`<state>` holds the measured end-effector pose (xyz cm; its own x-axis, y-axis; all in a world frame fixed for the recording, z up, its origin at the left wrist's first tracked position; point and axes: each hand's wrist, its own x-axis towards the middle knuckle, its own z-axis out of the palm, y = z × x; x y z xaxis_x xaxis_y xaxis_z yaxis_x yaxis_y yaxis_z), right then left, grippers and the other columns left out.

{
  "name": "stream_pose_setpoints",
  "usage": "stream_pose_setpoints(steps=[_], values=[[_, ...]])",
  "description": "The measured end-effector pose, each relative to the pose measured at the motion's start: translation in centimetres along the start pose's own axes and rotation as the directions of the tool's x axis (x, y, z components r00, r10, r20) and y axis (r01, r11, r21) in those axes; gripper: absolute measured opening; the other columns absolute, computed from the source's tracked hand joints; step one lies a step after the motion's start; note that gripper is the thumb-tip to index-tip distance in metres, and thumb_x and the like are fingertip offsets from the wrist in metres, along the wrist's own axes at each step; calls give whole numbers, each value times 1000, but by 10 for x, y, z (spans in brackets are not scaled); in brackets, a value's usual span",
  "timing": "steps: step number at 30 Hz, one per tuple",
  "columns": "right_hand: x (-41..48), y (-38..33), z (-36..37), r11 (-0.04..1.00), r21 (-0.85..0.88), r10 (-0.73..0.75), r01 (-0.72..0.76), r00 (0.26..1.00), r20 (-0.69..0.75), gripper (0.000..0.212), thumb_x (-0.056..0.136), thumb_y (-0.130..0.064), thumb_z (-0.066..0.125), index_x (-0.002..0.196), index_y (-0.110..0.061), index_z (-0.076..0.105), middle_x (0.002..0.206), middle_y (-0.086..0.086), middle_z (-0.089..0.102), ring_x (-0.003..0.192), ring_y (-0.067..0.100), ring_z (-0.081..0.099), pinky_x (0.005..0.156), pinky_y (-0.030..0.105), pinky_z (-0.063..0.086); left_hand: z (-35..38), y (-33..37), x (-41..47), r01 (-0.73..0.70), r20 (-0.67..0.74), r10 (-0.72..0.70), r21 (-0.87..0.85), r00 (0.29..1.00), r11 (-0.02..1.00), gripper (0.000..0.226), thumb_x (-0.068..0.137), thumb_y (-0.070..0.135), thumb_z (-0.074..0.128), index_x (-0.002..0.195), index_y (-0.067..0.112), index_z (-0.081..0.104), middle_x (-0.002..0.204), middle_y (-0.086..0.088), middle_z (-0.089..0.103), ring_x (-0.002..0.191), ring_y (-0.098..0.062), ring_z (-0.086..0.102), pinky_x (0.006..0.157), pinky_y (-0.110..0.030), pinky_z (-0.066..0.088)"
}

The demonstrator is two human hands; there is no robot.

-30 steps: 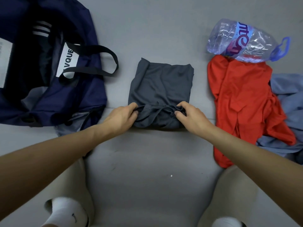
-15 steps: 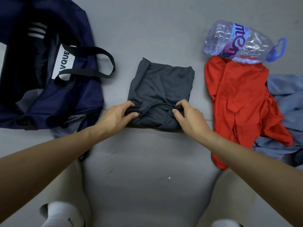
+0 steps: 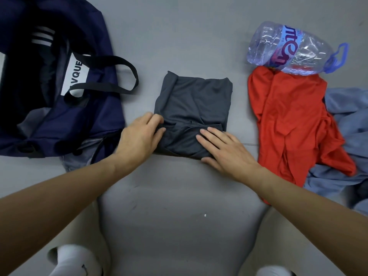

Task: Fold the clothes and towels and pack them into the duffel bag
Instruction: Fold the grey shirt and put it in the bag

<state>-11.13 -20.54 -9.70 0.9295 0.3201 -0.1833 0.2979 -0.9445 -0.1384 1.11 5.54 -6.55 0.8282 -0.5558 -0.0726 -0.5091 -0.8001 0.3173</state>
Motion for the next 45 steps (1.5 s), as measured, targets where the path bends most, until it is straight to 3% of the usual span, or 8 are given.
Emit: stream_pose_setpoints(steps=[3,5,11,18,28,35,39,45], values=[[15,6,-11,996,90,-18,22,999,-48,54,98,-51,39,139,-21,55,141,-2,56,128,23,51,94,40,47,-2,4,-8,-507,-12,508,46,861,861,19,99,20,51,113,12,63,106,-8,61,86,-31,56,73,-46,48],[21,11,-17,989,143,-40,47,998,-53,48,101,-48,38,137,-21,55,137,-5,57,121,23,51,90,40,47,3,8,-18,-626,100,623,10,776,779,29,96,22,52,122,14,63,120,-8,61,103,-30,57,84,-44,48],[16,3,-15,984,176,25,2,988,-149,47,98,-32,50,144,-20,49,140,0,54,122,25,51,95,42,45,31,-17,-25,-499,230,475,59,849,864,61,98,37,59,154,22,39,155,-13,40,143,-32,38,117,-44,33],[1,2,-10,996,88,23,9,936,-352,16,91,-24,67,105,-17,68,112,4,63,107,29,57,93,43,44,33,-15,-21,-471,221,452,39,864,881,61,98,34,60,154,25,38,156,-11,39,140,-31,42,114,-44,37],[-16,13,3,987,132,103,-93,992,-78,80,86,-54,66,153,-18,38,155,-1,42,140,23,41,112,42,37,31,-9,-10,-385,195,369,52,909,921,66,91,48,65,149,25,46,152,-8,45,129,-29,46,98,-44,48],[1,21,-9,970,208,152,-122,980,-132,62,81,-31,73,139,-21,57,132,-8,63,114,22,53,95,44,47,35,-11,-2,-358,109,353,33,929,933,47,92,23,64,138,15,58,138,-14,54,118,-35,55,96,-48,52],[12,14,-27,786,498,421,-365,907,1,53,82,-42,58,134,-33,59,103,0,61,103,17,55,95,31,45,19,-3,11,-342,52,343,-28,938,939,34,92,23,48,117,10,68,109,-8,70,91,-31,63,83,-39,52],[14,23,-40,512,683,476,-521,834,280,28,77,-55,56,101,-41,56,93,-17,68,89,11,63,80,37,52,-7,4,29,28,339,69,-274,938,961,16,99,38,53,105,27,63,89,4,68,84,-22,61,77,-35,46]])
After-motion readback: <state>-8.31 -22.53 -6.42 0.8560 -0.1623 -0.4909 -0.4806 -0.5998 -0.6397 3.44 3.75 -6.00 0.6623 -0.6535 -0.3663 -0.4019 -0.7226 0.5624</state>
